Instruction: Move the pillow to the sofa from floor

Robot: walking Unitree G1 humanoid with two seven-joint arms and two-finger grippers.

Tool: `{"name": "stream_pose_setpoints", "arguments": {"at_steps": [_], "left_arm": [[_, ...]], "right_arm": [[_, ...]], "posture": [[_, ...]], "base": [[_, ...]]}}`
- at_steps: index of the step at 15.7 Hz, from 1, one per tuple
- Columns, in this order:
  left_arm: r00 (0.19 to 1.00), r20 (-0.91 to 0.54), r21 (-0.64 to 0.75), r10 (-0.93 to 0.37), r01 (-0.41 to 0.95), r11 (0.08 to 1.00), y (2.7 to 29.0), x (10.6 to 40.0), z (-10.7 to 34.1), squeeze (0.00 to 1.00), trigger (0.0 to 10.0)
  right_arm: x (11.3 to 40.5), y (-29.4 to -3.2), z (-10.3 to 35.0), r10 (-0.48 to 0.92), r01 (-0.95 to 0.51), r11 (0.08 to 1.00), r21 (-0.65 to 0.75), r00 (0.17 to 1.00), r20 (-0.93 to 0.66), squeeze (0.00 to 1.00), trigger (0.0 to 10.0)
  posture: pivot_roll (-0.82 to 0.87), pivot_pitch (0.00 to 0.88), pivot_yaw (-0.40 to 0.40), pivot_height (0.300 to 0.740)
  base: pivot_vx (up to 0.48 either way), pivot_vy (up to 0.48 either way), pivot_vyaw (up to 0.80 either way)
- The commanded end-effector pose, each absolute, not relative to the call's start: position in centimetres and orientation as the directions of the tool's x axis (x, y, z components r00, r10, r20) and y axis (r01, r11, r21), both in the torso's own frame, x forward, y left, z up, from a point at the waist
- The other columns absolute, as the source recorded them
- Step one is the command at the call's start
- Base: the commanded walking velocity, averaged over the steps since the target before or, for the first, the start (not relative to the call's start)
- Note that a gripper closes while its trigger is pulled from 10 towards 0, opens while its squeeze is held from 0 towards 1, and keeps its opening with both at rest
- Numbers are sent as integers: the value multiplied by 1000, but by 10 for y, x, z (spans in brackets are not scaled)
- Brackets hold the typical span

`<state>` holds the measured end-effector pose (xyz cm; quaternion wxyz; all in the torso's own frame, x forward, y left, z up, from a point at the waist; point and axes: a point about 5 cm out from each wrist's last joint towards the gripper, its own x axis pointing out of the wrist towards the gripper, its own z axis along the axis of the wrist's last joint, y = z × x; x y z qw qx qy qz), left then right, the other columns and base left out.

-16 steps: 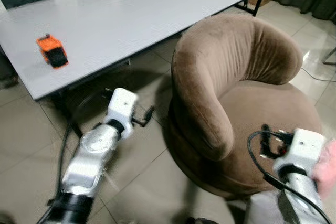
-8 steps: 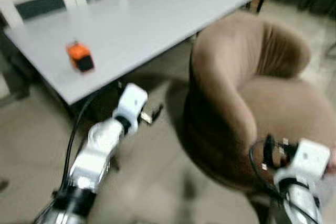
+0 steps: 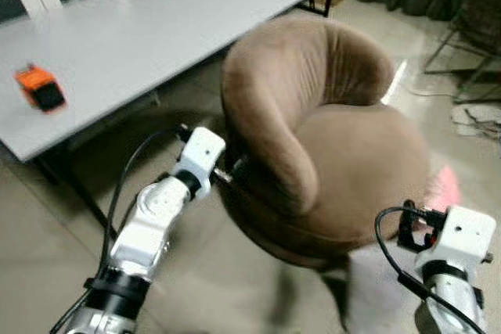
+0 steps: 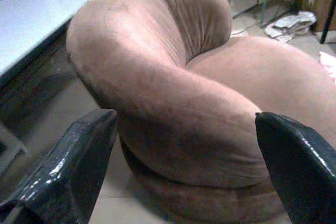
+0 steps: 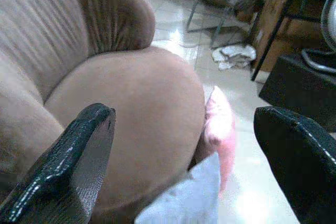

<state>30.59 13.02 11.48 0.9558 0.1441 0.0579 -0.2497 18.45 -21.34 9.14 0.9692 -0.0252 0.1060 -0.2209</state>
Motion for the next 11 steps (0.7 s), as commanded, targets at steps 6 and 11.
{"name": "stream_pose_setpoints", "arguments": {"at_steps": [6, 11], "left_arm": [[884, -191, 258, -427, 465, 847, 141, 311, 115, 0, 10000], [872, -169, 293, -460, 490, 821, 135, 311, 118, 0, 10000]], "right_arm": [[188, -206, 93, -423, 415, 906, -82, 884, -201, 0, 10000], [184, -209, 93, -443, 434, 897, -87, 872, -208, 0, 10000]], "posture": [[19, 32, 9, 740], [10, 35, 20, 740]], "base": [[0, 480, -400], [0, 192, -320]]}}
